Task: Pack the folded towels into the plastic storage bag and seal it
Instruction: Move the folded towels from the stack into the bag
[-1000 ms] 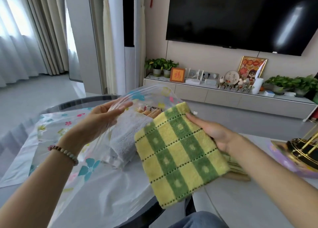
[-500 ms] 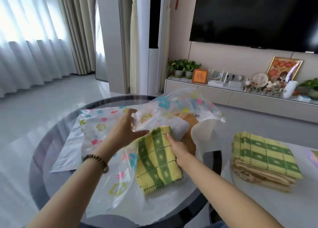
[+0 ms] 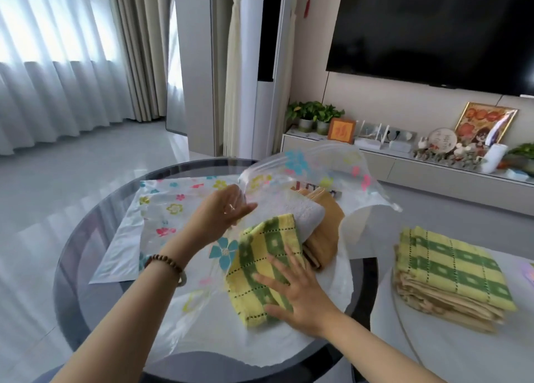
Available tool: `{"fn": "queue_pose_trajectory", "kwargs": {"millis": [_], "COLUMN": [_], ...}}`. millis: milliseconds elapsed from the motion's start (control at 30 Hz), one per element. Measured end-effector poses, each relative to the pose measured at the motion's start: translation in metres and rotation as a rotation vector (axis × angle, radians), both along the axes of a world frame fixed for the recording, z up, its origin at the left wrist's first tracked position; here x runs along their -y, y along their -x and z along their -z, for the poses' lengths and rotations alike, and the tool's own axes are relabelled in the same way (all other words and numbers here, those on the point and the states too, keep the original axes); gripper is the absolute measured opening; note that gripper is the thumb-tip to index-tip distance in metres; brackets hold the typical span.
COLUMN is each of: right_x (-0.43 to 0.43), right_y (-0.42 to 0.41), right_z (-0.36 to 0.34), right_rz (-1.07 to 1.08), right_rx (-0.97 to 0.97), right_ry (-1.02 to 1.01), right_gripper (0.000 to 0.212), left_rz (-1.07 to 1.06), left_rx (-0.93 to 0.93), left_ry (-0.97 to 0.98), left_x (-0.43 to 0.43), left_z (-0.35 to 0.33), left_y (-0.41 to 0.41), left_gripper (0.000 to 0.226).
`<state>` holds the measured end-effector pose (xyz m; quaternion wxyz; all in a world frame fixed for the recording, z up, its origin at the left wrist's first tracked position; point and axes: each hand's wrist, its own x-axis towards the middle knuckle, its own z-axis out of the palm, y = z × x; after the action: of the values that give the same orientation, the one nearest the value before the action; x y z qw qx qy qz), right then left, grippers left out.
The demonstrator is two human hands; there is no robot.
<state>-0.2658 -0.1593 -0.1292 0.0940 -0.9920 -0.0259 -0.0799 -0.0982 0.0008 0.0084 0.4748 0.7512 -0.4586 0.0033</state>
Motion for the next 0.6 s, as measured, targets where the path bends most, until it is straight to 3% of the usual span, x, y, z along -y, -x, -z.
{"fn": "queue_pose_trajectory", "kwargs": {"millis": [167,333,433,600], "right_x": [-0.002,-0.005,-0.007,0.010], "right_y": [-0.039,-0.103,-0.140,-0.148], "right_z": [0.006,0.005,-0.001,-0.013], "right_rz": [0.027,0.040,0.072,0.035], "right_rx": [-0.042,-0.112,-0.156,-0.169], "right_ry": [0.000,-0.041,-0.043,-0.090], "right_gripper": [0.068,0.074,0.082,0.062], "left_rz": [0.024,0.113,0.200,0.175], "left_rx": [0.012,-0.413,-0.538,-0.563], "left_ry": [0.069,0.108,0.111,0.086], "left_x": [0.012,0.016,0.014,0.015], "left_z": [-0.022,-0.026,-0.026,-0.025], "left_y": [0.000,0.004,0.003,-0.005], "left_gripper": [0.047,0.060,0.055,0.062]}}
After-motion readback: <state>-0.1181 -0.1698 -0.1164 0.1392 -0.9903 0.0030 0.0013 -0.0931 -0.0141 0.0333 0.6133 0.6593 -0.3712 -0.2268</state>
